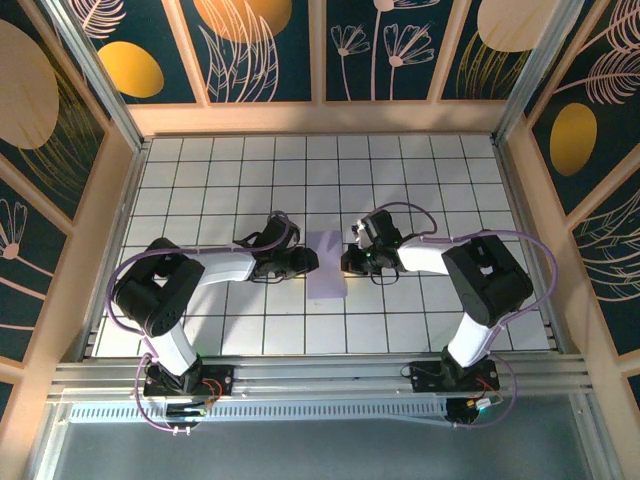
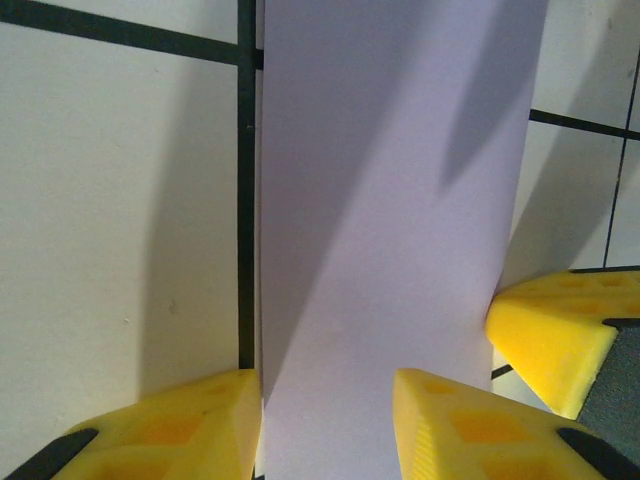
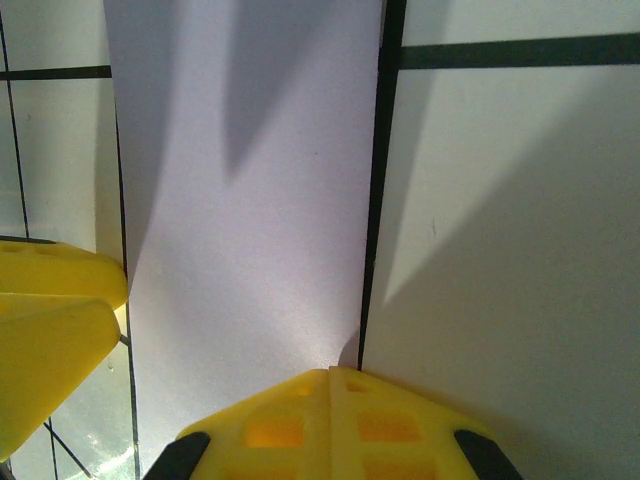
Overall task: Fold a paper plane with a square sheet of paper (fold left side to right side)
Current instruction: Third fold the triangle at the center of the table.
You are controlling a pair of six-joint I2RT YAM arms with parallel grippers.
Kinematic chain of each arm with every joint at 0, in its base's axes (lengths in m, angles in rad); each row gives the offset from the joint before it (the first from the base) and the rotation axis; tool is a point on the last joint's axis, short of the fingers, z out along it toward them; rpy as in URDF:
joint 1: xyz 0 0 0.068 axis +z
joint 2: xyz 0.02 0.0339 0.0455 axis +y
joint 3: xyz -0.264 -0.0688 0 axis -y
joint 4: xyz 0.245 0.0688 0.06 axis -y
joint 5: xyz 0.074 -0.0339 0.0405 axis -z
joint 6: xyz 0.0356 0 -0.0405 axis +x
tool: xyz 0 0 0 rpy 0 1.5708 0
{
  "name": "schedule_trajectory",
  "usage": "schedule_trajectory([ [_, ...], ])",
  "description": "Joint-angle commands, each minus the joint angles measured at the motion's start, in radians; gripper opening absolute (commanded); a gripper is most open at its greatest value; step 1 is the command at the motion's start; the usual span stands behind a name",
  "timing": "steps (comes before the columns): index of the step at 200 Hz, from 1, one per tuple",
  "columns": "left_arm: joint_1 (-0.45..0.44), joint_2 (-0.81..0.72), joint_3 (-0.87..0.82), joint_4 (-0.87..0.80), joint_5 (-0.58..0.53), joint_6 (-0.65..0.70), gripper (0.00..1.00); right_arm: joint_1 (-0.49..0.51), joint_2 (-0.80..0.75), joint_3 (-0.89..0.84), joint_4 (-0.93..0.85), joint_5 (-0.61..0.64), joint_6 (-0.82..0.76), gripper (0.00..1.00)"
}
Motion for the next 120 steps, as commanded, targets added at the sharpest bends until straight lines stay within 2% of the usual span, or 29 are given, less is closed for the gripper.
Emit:
schedule_trajectory([
  [1, -0.019, 0.01, 0.01, -0.051, -0.024, 0.014, 0.4, 0.001, 0.022, -0.011, -0.079, 0.081, -0.027, 0.0],
  [46, -0.019, -0.006, 0.038, -0.083, -0.073, 0.008, 0.41, 0.001, 0.014, -0.011, -0.082, 0.09, -0.027, 0.0],
  [90, -0.02, 0.011, 0.064, -0.082, -0.057, -0.019, 0.4, 0.002, 0.01, -0.021, -0.07, 0.075, -0.016, 0.0],
  [120, -0.027, -0.015, 0.047, -0.155, -0.06, -0.025, 0.41, 0.002, 0.003, -0.023, -0.071, 0.078, -0.013, 0.0],
])
